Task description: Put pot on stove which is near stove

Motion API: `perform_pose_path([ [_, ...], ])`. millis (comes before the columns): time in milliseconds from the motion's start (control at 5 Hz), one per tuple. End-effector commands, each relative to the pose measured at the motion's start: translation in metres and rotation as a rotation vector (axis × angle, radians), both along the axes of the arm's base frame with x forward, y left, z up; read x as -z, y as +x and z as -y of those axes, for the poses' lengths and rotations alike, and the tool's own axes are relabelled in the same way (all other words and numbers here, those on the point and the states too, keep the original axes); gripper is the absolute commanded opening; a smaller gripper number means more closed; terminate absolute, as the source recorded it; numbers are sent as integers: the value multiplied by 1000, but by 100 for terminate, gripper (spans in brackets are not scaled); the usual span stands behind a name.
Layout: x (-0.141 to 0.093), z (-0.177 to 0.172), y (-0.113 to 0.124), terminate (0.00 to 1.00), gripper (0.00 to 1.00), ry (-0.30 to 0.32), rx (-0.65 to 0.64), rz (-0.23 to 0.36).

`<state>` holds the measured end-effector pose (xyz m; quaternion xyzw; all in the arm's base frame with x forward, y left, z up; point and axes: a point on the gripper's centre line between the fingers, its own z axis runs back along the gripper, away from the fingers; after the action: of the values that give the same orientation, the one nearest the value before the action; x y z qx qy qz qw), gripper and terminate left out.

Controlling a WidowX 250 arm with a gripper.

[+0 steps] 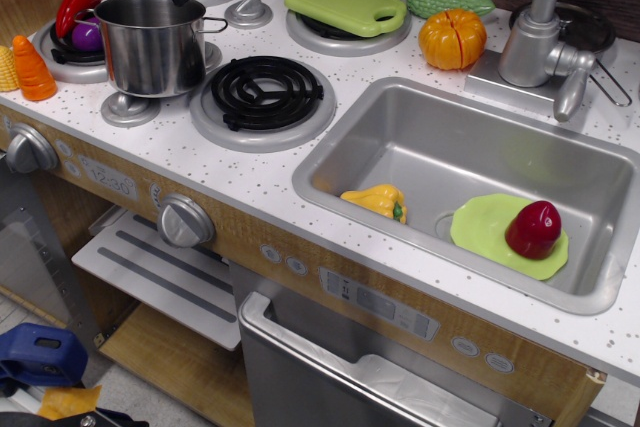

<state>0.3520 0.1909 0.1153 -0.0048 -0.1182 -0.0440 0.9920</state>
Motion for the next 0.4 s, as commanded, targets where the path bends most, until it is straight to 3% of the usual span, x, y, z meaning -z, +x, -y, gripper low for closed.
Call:
perform_pose_path([
  [0,0,0,0,0,100,0,0,0],
  [200,4,4,-2,0,100,-21,-1,9],
])
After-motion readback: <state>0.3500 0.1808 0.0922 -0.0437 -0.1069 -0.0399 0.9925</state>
